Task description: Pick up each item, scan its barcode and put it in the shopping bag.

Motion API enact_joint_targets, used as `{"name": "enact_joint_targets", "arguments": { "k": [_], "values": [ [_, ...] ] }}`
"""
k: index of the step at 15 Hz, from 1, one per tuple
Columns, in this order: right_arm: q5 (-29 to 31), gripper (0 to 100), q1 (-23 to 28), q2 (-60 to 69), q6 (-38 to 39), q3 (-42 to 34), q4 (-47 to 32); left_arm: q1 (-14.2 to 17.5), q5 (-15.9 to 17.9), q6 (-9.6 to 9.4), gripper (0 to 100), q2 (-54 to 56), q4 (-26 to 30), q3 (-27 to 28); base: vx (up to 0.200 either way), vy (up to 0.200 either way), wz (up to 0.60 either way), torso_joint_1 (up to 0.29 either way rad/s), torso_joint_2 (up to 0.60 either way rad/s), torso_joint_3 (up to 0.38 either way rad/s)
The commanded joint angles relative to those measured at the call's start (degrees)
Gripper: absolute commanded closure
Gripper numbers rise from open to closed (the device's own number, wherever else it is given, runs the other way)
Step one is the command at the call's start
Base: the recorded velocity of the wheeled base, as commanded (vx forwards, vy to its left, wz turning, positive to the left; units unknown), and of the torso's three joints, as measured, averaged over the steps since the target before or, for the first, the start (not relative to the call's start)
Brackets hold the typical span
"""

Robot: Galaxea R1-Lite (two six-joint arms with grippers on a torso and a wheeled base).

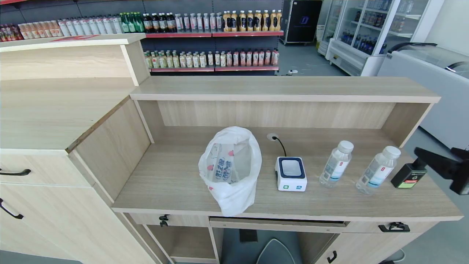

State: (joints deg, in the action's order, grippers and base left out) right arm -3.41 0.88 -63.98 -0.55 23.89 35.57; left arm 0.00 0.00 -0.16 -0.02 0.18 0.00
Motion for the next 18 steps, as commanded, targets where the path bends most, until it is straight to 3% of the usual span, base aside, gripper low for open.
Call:
{"name": "enact_joint_targets", "arguments": {
  "k": [1, 5, 10, 12, 18],
  "values": [
    [-1.2, 0, -0.1, -25.8, -4.3, -0.8, 15.6, 0.0, 0.0, -0.02, 0, 0.0, 0.0, 0.0, 0.000, 0.000, 0.00, 0.000, 0.00, 0.000],
    [-1.2, 0, -0.1, -37.7, -4.5, -6.9, 28.8, 0.0, 0.0, -0.02, 0, 0.0, 0.0, 0.0, 0.000, 0.000, 0.00, 0.000, 0.00, 0.000],
    [0.8, 0, 0.6, -50.3, -8.2, -5.6, 40.2, 0.0, 0.0, -0.02, 0, 0.0, 0.0, 0.0, 0.000, 0.000, 0.00, 0.000, 0.00, 0.000],
    [3.1, 0, 0.5, -53.2, -8.4, -5.4, 43.0, 0.0, 0.0, -0.02, 0, 0.0, 0.0, 0.0, 0.000, 0.000, 0.00, 0.000, 0.00, 0.000],
    [2.4, 0, -0.6, -60.0, -7.7, 0.5, 50.1, 0.0, 0.0, -0.02, 0, 0.0, 0.0, 0.0, 0.000, 0.000, 0.00, 0.000, 0.00, 0.000]
  ]
}}
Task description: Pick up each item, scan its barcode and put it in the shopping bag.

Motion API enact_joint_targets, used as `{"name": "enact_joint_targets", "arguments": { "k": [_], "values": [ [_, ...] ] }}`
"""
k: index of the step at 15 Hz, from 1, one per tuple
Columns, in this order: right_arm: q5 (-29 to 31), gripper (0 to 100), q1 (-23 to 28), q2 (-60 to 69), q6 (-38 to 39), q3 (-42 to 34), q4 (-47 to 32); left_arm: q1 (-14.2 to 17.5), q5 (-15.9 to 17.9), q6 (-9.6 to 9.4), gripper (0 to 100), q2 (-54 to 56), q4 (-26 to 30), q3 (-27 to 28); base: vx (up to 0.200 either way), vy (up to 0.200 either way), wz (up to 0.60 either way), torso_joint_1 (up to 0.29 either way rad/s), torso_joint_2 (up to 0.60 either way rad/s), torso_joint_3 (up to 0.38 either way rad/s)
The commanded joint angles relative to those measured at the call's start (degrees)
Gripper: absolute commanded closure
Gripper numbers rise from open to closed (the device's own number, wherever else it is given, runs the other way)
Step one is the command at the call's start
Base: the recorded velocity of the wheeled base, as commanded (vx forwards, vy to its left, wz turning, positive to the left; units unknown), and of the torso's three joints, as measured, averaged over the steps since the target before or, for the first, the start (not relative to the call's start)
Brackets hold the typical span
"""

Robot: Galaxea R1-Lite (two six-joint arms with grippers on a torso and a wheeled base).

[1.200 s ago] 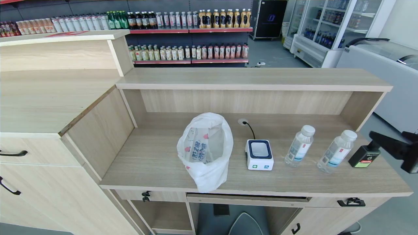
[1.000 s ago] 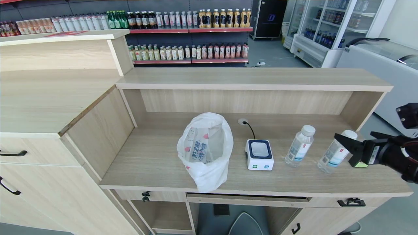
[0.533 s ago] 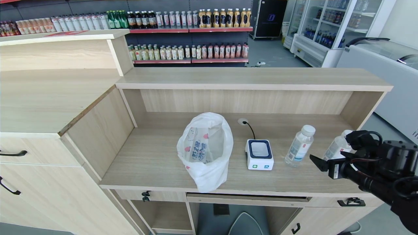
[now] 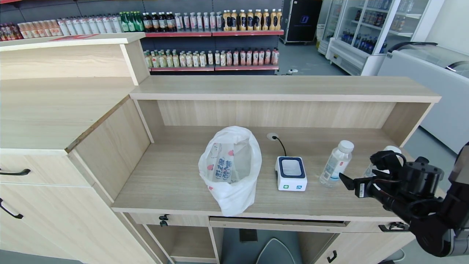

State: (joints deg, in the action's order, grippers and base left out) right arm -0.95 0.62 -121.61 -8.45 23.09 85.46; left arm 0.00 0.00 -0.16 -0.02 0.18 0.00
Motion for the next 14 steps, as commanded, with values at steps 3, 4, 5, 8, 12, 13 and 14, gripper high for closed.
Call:
{"name": "enact_joint_targets", "arguments": {
  "k": [3, 4, 5, 8, 12, 13, 14],
  "values": [
    [-0.7, 0, -0.7, -4.7, 0.3, 4.3, 1.3, 0.0, 0.0, -0.02, 0, 0.0, 0.0, 0.0, 0.000, 0.000, 0.00, 0.000, 0.00, 0.000],
    [-0.8, 0, -0.8, -5.3, 0.0, 5.5, 1.8, 0.0, 0.0, -0.02, 0, 0.0, 0.0, 0.0, 0.000, 0.000, 0.00, 0.000, 0.00, 0.000],
    [-1.2, 0, -1.2, -5.9, 0.0, 6.7, 2.6, 0.0, 0.0, -0.02, 0, 0.0, 0.0, 0.0, 0.000, 0.000, 0.00, 0.000, 0.00, 0.000],
    [-2.2, 0, -1.7, -8.0, -0.1, 8.9, 3.2, 0.0, 0.0, -0.02, 0, 0.0, 0.0, 0.0, 0.000, 0.000, 0.00, 0.000, 0.00, 0.000],
    [-2.3, 0, -1.8, -10.8, -0.1, 12.9, 3.1, 0.0, 0.0, -0.02, 0, 0.0, 0.0, 0.0, 0.000, 0.000, 0.00, 0.000, 0.00, 0.000],
    [-2.3, 0, -2.1, -11.3, 0.0, 13.8, 3.1, 0.0, 0.0, -0.02, 0, 0.0, 0.0, 0.0, 0.000, 0.000, 0.00, 0.000, 0.00, 0.000],
    [-2.3, 0, -2.4, -11.7, 0.1, 14.5, 3.0, 0.0, 0.0, -0.02, 0, 0.0, 0.0, 0.0, 0.000, 0.000, 0.00, 0.000, 0.00, 0.000]
  ]
}}
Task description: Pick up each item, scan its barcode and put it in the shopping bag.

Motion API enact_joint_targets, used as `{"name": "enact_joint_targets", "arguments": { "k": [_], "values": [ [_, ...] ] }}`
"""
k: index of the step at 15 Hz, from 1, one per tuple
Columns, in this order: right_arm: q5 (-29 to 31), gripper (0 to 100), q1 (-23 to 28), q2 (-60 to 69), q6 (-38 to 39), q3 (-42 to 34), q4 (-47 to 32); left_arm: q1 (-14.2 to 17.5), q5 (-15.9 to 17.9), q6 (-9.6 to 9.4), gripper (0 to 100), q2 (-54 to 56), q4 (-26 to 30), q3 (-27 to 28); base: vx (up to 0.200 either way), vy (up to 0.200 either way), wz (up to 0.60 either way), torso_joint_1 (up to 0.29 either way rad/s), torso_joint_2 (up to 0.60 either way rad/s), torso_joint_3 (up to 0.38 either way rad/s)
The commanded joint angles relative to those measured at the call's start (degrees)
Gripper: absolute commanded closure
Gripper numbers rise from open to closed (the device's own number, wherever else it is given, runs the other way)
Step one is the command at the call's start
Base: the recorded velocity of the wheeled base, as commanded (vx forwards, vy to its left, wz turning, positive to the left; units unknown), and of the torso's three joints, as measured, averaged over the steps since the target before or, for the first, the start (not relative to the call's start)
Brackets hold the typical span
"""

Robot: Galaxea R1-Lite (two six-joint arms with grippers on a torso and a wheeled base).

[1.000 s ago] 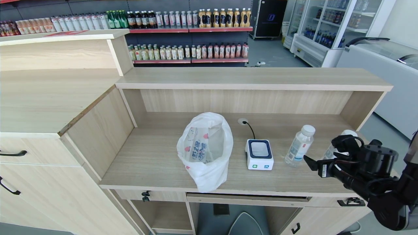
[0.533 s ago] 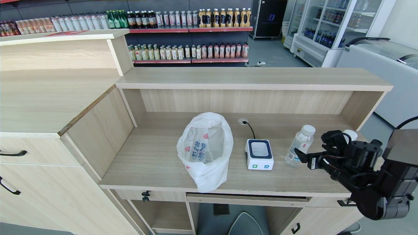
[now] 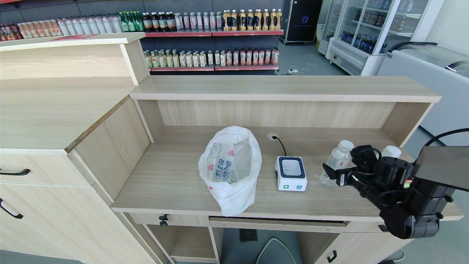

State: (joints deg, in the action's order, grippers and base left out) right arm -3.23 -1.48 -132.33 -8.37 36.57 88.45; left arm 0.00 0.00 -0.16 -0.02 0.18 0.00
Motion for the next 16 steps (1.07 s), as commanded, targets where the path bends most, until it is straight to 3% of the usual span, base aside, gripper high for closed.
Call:
{"name": "enact_joint_targets", "arguments": {
  "k": [1, 16],
  "values": [
    [-0.2, 0, -0.4, -1.5, 0.1, 2.0, -0.2, 0.0, 0.0, -0.02, 0, 0.0, 0.0, 0.0, 0.000, 0.000, 0.00, 0.000, 0.00, 0.000],
    [-3.3, 0, -1.2, -6.0, -0.7, 8.7, -0.6, 0.0, 0.0, -0.02, 0, 0.0, 0.0, 0.0, 0.000, 0.000, 0.00, 0.000, 0.00, 0.000]
  ]
}}
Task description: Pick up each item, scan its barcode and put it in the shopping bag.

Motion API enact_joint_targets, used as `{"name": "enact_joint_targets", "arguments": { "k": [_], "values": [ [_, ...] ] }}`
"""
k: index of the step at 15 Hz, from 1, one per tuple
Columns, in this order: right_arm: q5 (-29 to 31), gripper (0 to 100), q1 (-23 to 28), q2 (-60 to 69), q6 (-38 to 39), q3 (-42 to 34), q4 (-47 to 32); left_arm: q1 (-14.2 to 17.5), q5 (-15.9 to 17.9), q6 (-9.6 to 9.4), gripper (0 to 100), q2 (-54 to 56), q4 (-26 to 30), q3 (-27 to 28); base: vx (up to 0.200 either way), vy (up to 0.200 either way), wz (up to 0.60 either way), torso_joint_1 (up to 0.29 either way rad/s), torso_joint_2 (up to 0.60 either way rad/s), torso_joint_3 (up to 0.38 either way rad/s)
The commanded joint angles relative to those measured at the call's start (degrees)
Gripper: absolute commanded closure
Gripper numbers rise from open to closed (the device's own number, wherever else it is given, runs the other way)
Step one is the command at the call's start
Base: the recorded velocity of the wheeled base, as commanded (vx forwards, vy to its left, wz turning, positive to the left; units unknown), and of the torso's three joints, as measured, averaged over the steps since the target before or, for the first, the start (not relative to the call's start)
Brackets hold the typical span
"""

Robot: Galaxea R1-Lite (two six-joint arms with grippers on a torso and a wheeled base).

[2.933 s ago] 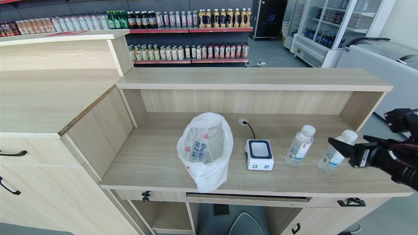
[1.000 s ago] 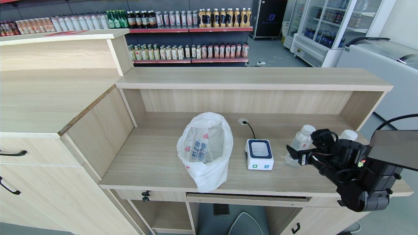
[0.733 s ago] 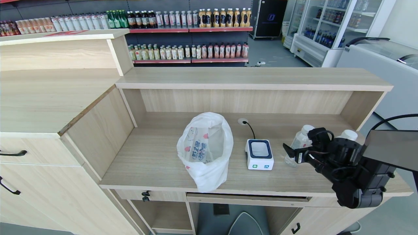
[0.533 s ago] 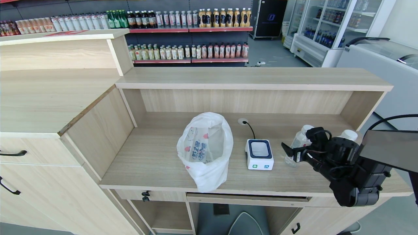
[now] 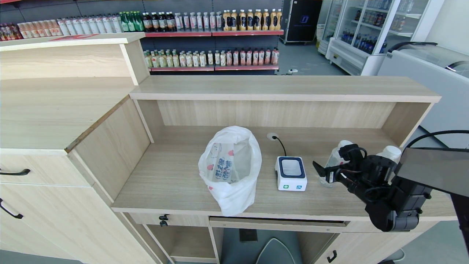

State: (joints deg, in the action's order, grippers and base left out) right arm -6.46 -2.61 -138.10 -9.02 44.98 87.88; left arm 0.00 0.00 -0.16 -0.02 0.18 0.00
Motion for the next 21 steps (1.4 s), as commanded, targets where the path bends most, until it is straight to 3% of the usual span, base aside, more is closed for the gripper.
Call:
{"name": "enact_joint_targets", "arguments": {
  "k": [1, 12, 13, 21],
  "values": [
    [0.0, 0, 0.0, -0.6, -0.4, 0.5, 0.0, 0.0, 0.0, -0.02, 0, 0.0, 0.0, 0.0, 0.000, 0.000, 0.00, 0.000, 0.00, 0.000],
    [-2.4, 0, 0.1, -2.0, -0.5, 6.3, -1.8, 0.0, 0.0, -0.02, 0, 0.0, 0.0, 0.0, 0.000, 0.000, 0.00, 0.000, 0.00, 0.000],
    [-4.6, 100, 0.1, -1.6, -0.5, 6.3, -1.6, 0.0, 0.0, -0.02, 0, 0.0, 0.0, 0.0, 0.000, 0.000, 0.00, 0.000, 0.00, 0.000],
    [-6.0, 100, 1.7, -0.2, -2.5, 3.1, -2.9, 0.0, 0.0, -0.02, 0, 0.0, 0.0, 0.0, 0.000, 0.000, 0.00, 0.000, 0.00, 0.000]
  ]
}}
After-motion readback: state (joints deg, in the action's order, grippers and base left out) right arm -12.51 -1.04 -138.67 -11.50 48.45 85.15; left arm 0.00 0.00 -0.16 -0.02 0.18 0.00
